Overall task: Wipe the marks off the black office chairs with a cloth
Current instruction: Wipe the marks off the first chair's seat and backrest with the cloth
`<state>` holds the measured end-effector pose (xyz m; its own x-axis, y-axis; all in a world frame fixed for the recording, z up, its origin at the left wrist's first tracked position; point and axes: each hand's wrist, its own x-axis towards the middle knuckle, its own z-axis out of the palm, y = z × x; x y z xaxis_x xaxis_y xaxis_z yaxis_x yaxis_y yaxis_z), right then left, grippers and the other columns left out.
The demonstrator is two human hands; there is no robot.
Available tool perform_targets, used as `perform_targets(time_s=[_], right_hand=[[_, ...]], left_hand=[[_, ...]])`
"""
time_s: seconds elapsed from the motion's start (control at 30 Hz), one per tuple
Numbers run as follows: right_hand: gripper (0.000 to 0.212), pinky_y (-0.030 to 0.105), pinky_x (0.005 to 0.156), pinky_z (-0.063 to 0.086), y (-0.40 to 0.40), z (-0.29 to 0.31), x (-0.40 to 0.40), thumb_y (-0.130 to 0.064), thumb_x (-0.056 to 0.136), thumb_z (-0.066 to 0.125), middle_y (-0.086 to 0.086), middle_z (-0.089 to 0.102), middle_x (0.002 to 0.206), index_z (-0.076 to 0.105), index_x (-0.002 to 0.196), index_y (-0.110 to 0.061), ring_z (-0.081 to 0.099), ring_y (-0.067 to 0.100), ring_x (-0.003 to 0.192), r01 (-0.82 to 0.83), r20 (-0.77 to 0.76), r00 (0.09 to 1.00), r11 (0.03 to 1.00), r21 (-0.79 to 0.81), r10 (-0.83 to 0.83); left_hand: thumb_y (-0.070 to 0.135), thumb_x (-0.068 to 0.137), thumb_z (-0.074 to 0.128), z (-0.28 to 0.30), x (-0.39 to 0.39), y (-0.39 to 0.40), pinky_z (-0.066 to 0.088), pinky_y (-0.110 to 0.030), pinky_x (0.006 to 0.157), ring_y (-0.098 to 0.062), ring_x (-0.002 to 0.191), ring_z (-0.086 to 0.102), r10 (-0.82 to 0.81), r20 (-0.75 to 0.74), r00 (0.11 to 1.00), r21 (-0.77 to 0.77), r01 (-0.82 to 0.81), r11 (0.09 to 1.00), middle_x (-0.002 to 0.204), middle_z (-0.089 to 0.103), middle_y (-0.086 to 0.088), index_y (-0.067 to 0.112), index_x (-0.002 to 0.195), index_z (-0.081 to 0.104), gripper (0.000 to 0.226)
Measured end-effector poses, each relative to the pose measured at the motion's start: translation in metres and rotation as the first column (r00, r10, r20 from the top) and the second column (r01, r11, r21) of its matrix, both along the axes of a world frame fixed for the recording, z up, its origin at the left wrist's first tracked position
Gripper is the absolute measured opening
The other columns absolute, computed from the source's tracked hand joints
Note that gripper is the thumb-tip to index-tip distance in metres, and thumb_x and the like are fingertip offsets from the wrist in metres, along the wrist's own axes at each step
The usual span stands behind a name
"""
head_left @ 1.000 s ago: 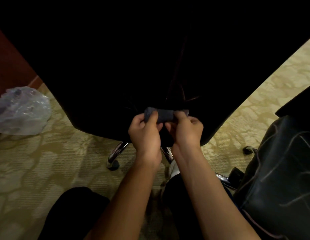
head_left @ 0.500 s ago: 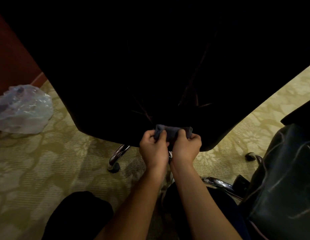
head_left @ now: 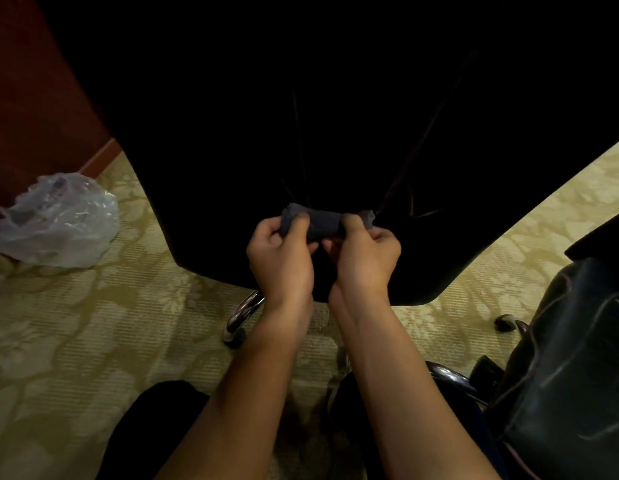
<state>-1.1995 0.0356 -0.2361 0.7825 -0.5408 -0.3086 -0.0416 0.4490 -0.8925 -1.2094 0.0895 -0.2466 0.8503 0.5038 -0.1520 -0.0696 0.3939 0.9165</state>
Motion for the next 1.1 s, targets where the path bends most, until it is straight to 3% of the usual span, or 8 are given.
perform_targets(time_s=[0.17,0.3,0.37,0.53,0.7,0.87,0.97,1.1], right_hand=[[0.016,0.034,0.06,0.051,0.0,-0.015,-0.002,-0.007,0.085,0.062,0.007,0.06,0.072,0.048,0.082,-0.013,0.06,0.017,0.06,0.05,-0.024,0.998,0.988,-0.149,-0.055],[0.016,0.037,0.066,0.05,-0.009,-0.037,-0.003,-0.011,0.086,0.062,0.004,0.058,0.074,0.048,0.082,-0.015,0.058,0.018,0.066,0.049,-0.082,0.994,0.967,-0.25,-0.072],[0.012,0.037,0.066,0.049,-0.013,-0.045,-0.004,-0.012,0.086,0.062,0.003,0.057,0.075,0.05,0.086,-0.013,0.057,0.018,0.067,0.036,-0.106,0.992,0.95,-0.309,-0.072],[0.014,0.04,0.07,0.053,-0.012,-0.058,-0.01,-0.01,0.087,0.064,0.013,0.063,0.078,0.051,0.082,-0.011,0.061,0.021,0.065,-0.047,-0.258,0.966,0.977,-0.21,-0.009],[0.018,0.029,0.059,0.054,-0.005,-0.026,-0.001,-0.009,0.089,0.066,0.014,0.064,0.078,0.051,0.078,-0.009,0.064,0.019,0.063,-0.078,-0.167,0.984,0.992,-0.099,0.061],[0.014,0.025,0.059,0.053,0.008,0.028,-0.003,-0.01,0.09,0.067,0.014,0.063,0.075,0.057,0.095,-0.002,0.062,0.016,0.061,-0.081,0.068,0.994,0.997,0.004,0.081],[0.017,0.031,0.063,0.054,0.009,0.036,-0.002,-0.013,0.088,0.07,0.012,0.064,0.073,0.059,0.093,-0.001,0.064,0.017,0.061,-0.053,0.118,0.991,0.994,-0.093,0.064],[0.017,0.044,0.073,0.059,0.008,0.008,-0.007,-0.025,0.086,0.07,0.01,0.071,0.08,0.06,0.09,-0.012,0.071,0.023,0.074,-0.051,0.034,0.997,0.955,-0.293,0.064]], left_hand=[[0.006,0.095,0.062,-0.015,-0.001,0.0,0.057,-0.022,0.069,-0.012,0.085,0.071,-0.069,-0.021,0.997,0.041,0.07,0.997,0.083,0.072,0.003,0.012,0.093,0.061,0.006],[0.005,0.095,0.062,-0.037,-0.001,-0.01,0.057,-0.02,0.065,-0.005,0.079,0.071,-0.1,-0.049,0.994,0.075,0.104,0.992,0.083,0.072,0.002,0.007,0.1,0.06,0.005],[0.007,0.095,0.062,-0.049,-0.001,-0.015,0.057,-0.02,0.065,-0.01,0.08,0.071,-0.12,-0.112,0.986,0.059,0.127,0.99,0.085,0.072,-0.002,0.005,0.103,0.06,0.008],[0.004,0.094,0.063,-0.069,0.003,-0.005,0.056,-0.022,0.062,-0.023,0.08,0.066,-0.126,-0.326,0.937,-0.072,0.108,0.992,0.097,0.067,-0.021,0.008,0.095,0.062,0.004],[0.007,0.093,0.065,-0.027,0.007,0.01,0.053,-0.021,0.064,-0.018,0.082,0.067,-0.031,-0.221,0.975,-0.047,0.021,0.999,0.09,0.068,-0.009,0.014,0.09,0.062,0.008],[0.01,0.092,0.067,0.027,0.007,0.023,0.055,-0.023,0.066,-0.013,0.081,0.069,0.011,0.009,1.0,0.023,-0.011,1.0,0.083,0.07,-0.001,0.014,0.09,0.064,0.006],[0.011,0.093,0.065,0.035,0.006,0.027,0.056,-0.023,0.069,-0.011,0.085,0.071,-0.026,0.073,0.997,0.077,0.02,0.997,0.086,0.072,-0.001,0.012,0.093,0.064,0.002],[0.009,0.094,0.064,0.008,0.005,0.022,0.057,-0.021,0.068,-0.005,0.08,0.071,-0.047,0.019,0.999,0.117,0.044,0.992,0.084,0.071,0.002,0.003,0.101,0.062,0.009]])
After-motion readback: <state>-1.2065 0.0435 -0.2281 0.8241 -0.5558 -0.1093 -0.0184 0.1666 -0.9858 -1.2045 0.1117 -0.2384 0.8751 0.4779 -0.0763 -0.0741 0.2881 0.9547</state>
